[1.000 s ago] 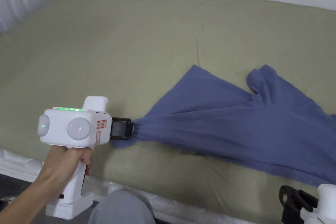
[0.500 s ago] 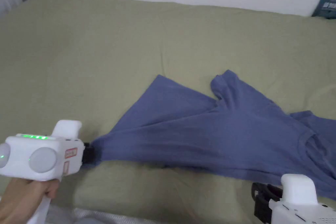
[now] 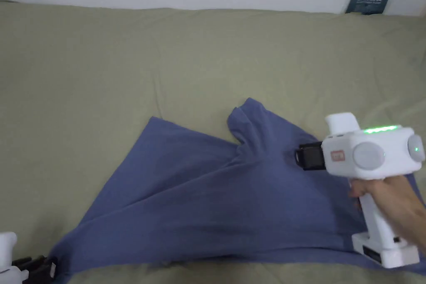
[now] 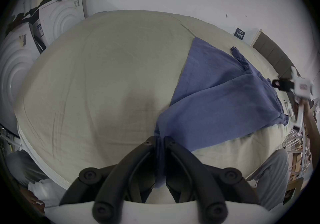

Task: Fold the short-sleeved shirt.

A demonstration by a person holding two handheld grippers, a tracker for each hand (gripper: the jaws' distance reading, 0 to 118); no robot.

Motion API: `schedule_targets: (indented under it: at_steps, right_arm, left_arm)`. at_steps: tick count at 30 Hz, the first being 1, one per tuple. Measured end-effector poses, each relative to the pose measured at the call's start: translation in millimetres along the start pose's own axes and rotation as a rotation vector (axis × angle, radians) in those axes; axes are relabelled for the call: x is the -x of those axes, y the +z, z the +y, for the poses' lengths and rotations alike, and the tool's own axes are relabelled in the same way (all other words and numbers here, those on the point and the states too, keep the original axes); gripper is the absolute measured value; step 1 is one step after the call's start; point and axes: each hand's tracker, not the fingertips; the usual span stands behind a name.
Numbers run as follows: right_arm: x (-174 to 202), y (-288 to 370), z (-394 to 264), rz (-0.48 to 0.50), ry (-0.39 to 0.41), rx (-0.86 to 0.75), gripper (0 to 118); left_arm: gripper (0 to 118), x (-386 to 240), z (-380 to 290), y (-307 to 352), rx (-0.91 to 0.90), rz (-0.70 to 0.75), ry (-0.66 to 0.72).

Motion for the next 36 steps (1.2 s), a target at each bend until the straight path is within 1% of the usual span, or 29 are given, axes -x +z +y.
schedule_targets:
  at_steps: [1,2,4,6,8,9,10,11,12,13,14,15,16,17,19,21,25,29,32,36]
  right_arm:
    - [-5.6,-15.1,11.8,-0.003,0.003,0.045,113]
    - [-6.6,-23.9,22.5,-0.026,0.014,0.022,118]
    - [-7.9,-40.7,37.1,-0.034,0.032,0.072,118]
    - [-7.2,-56.3,44.5,-0.052,0.044,0.104,118]
    - [-3.7,-67.6,45.7,-0.083,0.109,0.192,118]
    - [0.3,-73.3,43.0,-0.074,0.148,0.240,112]
    - [2.5,-73.0,40.2,-0.018,0.144,0.219,107]
    - [3.0,-67.7,43.7,-0.028,0.105,0.214,99]
    - [2.9,-63.2,44.2,0.005,0.073,0.222,84]
    - [5.7,-56.7,44.4,0.064,0.076,0.209,66]
    - [11.7,-49.4,43.3,0.039,0.099,0.184,33]
    - [15.8,-45.1,43.4,0.054,0.113,0.168,4]
    - [16.7,-39.7,44.6,0.051,0.141,0.158,4]
    - [21.5,-36.1,43.0,0.033,0.141,0.165,4]
    - [27.5,-23.0,39.8,0.031,0.153,0.158,4]
    - [22.6,-1.3,40.6,0.025,0.167,0.111,4]
    - [12.3,66.1,44.7,0.047,0.167,-0.001,4]
    - [2.0,141.6,49.9,0.041,0.184,-0.129,4]
    - [-7.4,202.6,53.8,0.033,0.182,-0.235,4]
    - [-26.9,273.6,60.3,0.010,0.129,-0.368,4]
  left_arm:
    - [7,-1.1,-0.1,0.4,0.001,-0.001,0.000]
    - [7,-0.2,1.1,0.9,0.003,-0.003,0.001]
    - [7,-1.2,1.8,1.1,0.007,-0.006,0.013]
    - [7,12.1,2.7,-4.6,0.011,-0.014,0.021]
    - [7,13.6,3.4,-5.3,0.013,-0.016,0.031]
    - [7,13.8,3.5,-5.2,0.014,-0.015,0.032]
    - [7,16.3,2.4,-7.4,0.014,-0.015,0.031]
    - [7,17.5,2.3,-8.4,0.016,-0.015,0.030]
    - [7,18.3,2.4,-8.7,0.016,-0.015,0.028]
    - [7,19.4,2.9,-9.3,0.018,-0.015,0.025]
    - [7,19.4,0.9,-10.7,0.018,-0.015,0.024]
    - [7,20.2,1.0,-11.5,0.019,-0.015,0.023]
    - [7,21.4,1.8,-12.6,0.024,-0.016,0.023]
    - [7,21.1,2.5,-12.3,0.027,-0.018,0.022]
    - [7,18.0,2.0,-9.8,0.028,-0.021,0.028]
    - [7,18.8,3.3,-8.1,0.031,-0.022,0.024]
    - [7,13.2,6.8,8.6,-0.006,-0.012,0.029]
    - [7,3.8,19.5,33.3,-0.069,-0.017,0.022]
    - [7,-4.8,38.8,57.8,-0.152,-0.016,0.035]
    - [7,-22.4,79.9,94.0,-0.261,-0.036,0.031]
